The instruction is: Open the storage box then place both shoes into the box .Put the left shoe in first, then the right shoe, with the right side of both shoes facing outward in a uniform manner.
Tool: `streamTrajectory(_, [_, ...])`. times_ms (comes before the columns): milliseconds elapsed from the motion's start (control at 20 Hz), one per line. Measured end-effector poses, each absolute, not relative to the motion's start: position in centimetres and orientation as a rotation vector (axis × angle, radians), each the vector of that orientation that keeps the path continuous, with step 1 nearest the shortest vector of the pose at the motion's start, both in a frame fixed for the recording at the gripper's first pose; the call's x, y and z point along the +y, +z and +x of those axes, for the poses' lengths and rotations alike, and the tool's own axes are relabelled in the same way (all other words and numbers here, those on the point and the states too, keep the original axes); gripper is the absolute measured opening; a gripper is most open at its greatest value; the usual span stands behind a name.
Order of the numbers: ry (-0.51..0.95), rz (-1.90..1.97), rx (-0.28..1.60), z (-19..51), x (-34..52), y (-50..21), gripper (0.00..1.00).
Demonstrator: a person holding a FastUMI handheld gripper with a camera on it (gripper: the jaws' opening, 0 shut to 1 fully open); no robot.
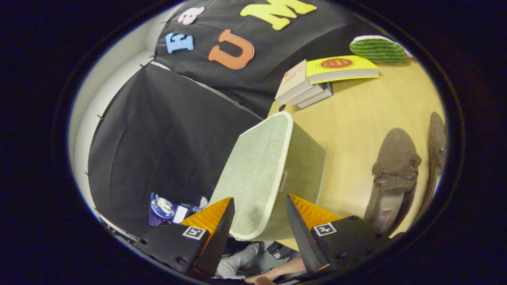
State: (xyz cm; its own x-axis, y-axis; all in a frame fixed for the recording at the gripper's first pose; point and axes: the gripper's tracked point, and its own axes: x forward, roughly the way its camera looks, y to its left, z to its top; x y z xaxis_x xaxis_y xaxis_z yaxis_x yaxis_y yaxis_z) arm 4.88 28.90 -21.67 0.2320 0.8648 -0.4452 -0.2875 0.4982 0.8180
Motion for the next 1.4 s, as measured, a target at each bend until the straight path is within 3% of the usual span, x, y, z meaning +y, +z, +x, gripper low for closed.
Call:
streamTrajectory(250, [0.903, 0.848, 1.161, 5.2, 30.5, -21.8, 0.65])
streamTrajectory(450, [0.868, 0.878, 1.154, 5.8, 30.1, -20.7, 0.14])
streamTrajectory(550, [0.871, 0.899, 1.135, 5.6, 30.2, -19.1, 0.06])
streamTrajectory(1100, [0.941, 0.867, 1.037, 4.0, 38.5, -7.6, 0.06])
streamTrajectory(1400, [0.990, 0.739, 1.025, 2.2, 46.1, -5.3, 0.10])
